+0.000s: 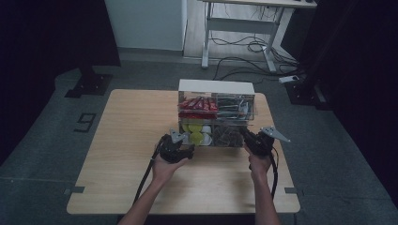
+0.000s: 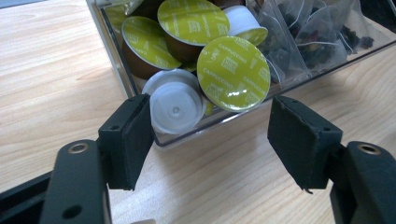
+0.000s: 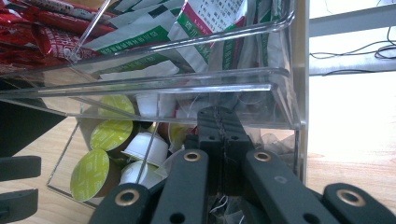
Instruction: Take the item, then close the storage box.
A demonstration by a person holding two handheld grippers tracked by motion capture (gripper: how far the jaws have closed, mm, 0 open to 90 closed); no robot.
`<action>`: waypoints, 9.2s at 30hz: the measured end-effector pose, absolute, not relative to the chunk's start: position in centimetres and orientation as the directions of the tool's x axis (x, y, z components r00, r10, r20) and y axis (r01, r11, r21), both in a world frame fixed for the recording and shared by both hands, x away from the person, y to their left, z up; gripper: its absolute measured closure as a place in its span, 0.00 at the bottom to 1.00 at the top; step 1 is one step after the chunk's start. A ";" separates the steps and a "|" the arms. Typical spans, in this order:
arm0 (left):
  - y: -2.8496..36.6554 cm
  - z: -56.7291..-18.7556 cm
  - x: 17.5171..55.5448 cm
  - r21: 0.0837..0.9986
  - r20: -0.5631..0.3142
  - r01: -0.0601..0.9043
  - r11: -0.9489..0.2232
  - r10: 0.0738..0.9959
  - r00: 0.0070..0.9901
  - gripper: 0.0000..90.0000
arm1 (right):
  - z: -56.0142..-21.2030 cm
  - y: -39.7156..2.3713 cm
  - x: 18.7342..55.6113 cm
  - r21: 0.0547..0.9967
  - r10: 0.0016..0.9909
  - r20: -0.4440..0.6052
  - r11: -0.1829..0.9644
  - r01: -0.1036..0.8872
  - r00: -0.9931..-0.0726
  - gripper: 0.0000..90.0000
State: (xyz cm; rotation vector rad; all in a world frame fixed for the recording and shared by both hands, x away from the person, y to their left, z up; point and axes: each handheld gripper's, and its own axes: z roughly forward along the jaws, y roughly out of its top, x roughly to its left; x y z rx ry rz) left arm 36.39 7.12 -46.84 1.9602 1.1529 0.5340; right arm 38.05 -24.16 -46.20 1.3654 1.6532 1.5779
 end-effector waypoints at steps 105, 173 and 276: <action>5.5 -46.0 36.2 0.872 -0.026 0.433 -0.229 0.861 0.508 0.43 | -46.3 -25.1 37.9 0.927 0.873 0.309 -0.187 0.326 -0.379 0.99; 15.3 -49.0 34.6 0.831 -0.037 0.530 -0.167 0.935 0.354 0.43 | -46.6 -25.0 37.9 0.925 0.878 0.303 -0.177 0.336 -0.371 0.99; 21.1 -52.4 29.9 0.794 -0.139 0.598 -0.111 0.924 0.355 0.35 | -48.4 -23.1 35.9 0.911 0.886 0.253 -0.084 0.403 -0.388 0.99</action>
